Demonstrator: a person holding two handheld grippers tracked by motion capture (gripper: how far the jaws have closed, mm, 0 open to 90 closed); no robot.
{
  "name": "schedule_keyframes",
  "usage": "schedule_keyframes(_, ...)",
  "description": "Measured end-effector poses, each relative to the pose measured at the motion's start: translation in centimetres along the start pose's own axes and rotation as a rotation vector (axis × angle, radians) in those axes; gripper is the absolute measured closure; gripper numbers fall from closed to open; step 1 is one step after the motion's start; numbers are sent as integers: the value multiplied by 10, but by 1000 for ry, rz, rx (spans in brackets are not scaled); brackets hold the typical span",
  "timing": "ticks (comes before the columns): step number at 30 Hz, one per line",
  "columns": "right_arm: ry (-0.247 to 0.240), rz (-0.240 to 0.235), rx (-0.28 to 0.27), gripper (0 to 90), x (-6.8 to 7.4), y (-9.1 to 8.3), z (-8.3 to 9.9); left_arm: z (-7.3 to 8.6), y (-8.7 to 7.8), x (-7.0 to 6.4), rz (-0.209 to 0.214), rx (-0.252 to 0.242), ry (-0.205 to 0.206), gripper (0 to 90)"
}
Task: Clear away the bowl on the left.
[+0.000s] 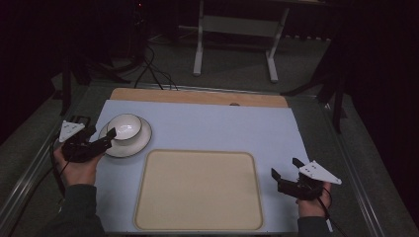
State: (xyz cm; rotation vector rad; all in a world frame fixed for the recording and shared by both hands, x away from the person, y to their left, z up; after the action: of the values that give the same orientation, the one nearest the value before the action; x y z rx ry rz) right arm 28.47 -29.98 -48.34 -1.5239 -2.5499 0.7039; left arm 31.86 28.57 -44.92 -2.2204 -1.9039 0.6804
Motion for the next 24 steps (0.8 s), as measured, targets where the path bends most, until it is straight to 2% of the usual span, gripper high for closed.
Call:
schedule_keyframes(3,-2,-3,-2,138,0,0,0,-1,3,-1,3,-7,-9,289)
schedule_keyframes(9,-5,-4,-4,138,0,-1,0,-4,9,-3,-3,-3,0,290)
schedule_keyframes(14,-4,-4,-5,138,0,-1,-1,-5,14,-3,-19,6,8,300)
schedule_keyframes(24,-7,-4,-7,137,0,-1,-1,-7,24,1,-38,14,-4,302)
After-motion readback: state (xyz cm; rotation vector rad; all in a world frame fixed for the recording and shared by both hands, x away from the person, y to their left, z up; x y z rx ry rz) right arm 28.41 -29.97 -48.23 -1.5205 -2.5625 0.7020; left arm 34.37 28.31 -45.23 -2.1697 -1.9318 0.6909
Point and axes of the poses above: each handheld gripper's, and its own axes: y roughly forward along the jaws, z roughly out of its underside, x roughly to its left, the point moved 3 cm from there along y, roughly forward along the jaws, and after that the axes turned 6 degrees about -y, right-handed, at the moved point
